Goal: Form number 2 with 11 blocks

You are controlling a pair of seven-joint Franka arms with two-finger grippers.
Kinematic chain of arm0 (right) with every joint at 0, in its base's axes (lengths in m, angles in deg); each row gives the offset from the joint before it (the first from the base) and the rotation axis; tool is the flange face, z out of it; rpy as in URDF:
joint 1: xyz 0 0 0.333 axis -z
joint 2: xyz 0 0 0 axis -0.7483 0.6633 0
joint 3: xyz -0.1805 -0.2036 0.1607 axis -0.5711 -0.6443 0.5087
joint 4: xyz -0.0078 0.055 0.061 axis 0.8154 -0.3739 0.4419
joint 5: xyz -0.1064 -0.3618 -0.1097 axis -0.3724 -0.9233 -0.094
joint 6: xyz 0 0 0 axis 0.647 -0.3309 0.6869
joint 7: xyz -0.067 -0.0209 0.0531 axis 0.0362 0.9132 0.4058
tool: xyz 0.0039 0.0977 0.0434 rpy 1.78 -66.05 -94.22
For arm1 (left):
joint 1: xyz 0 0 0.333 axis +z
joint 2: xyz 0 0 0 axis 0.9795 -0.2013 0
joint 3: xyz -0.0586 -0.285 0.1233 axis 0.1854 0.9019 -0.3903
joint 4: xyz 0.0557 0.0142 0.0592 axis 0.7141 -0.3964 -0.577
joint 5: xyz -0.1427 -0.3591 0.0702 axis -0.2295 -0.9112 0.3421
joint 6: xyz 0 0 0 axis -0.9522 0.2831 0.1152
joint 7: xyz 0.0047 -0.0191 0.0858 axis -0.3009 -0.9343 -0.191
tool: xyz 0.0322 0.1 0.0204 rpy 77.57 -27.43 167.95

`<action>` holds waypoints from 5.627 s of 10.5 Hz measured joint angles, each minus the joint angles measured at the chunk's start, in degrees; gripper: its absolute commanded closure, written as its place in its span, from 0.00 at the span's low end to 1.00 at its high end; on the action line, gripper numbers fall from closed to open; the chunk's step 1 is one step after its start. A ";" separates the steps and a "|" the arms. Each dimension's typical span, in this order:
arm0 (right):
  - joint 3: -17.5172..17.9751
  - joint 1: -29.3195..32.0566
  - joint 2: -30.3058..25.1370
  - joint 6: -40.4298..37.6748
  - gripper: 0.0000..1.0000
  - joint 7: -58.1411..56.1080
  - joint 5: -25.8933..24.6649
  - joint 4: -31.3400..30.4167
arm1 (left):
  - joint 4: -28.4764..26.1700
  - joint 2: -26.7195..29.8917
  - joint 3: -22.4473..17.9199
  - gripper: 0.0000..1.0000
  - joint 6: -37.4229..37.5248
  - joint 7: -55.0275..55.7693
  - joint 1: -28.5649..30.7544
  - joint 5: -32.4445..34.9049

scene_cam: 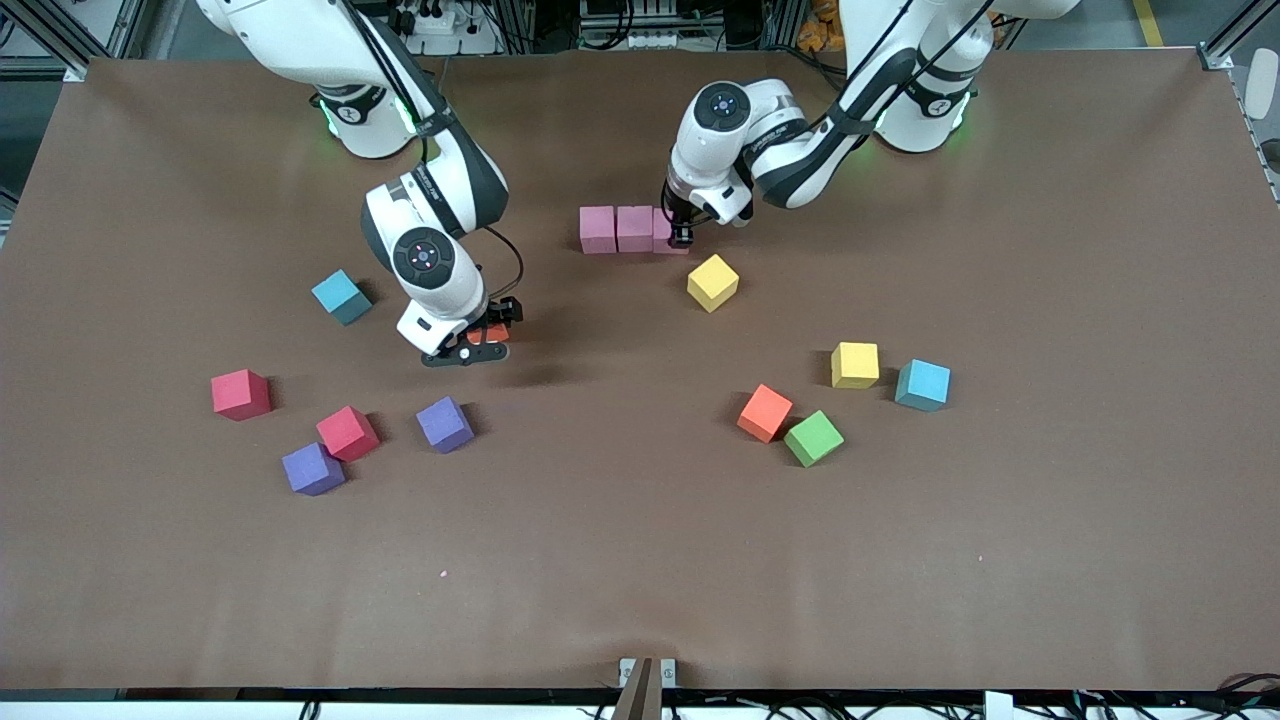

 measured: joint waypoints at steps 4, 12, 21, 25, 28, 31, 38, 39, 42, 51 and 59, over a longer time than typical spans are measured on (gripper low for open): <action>0.25 -1.50 0.21 5.04 0.00 -9.25 -0.02 -3.46 | -0.34 0.23 0.00 0.71 -0.17 0.04 -0.36 0.00; 0.54 0.52 0.66 6.40 0.83 -17.75 -0.01 -4.52 | -0.22 0.22 -0.04 0.71 -0.16 0.37 -0.42 0.00; 1.11 -2.10 0.63 4.94 0.83 -16.88 0.19 0.00 | 0.91 -0.66 -1.18 0.00 -0.04 0.37 -1.05 0.00; 1.71 -3.47 0.81 0.52 0.83 -16.81 0.23 5.58 | 1.35 -0.40 -1.41 0.00 1.08 0.36 -1.13 0.03; 1.74 -3.86 4.64 -3.39 0.83 -14.05 1.60 12.49 | 2.11 3.46 -1.45 0.00 3.56 0.28 -1.20 0.18; 1.74 -4.10 8.93 -3.46 0.83 -13.45 3.77 17.29 | 2.15 8.43 -1.55 0.00 5.92 -1.37 0.92 0.41; 2.52 -8.75 11.40 -3.67 0.83 -8.56 9.59 19.67 | 6.71 3.87 -1.71 0.00 13.03 -30.30 5.20 1.98; 2.53 -9.80 11.40 -3.67 0.83 -7.39 9.60 19.71 | 9.02 1.93 -1.72 0.00 16.09 -34.77 5.22 1.98; 2.22 -10.22 11.48 -5.22 0.83 -6.59 9.60 19.57 | 11.94 -0.92 -1.89 0.00 18.88 -43.48 6.26 1.98; 1.90 -10.13 11.48 -7.08 0.83 -2.78 9.60 19.57 | 11.84 -4.12 -2.24 0.00 19.53 -50.53 6.86 2.01; 2.28 -13.01 11.48 -6.41 0.83 3.75 9.60 19.72 | 12.74 -5.09 -2.61 0.95 19.57 -52.52 8.32 2.01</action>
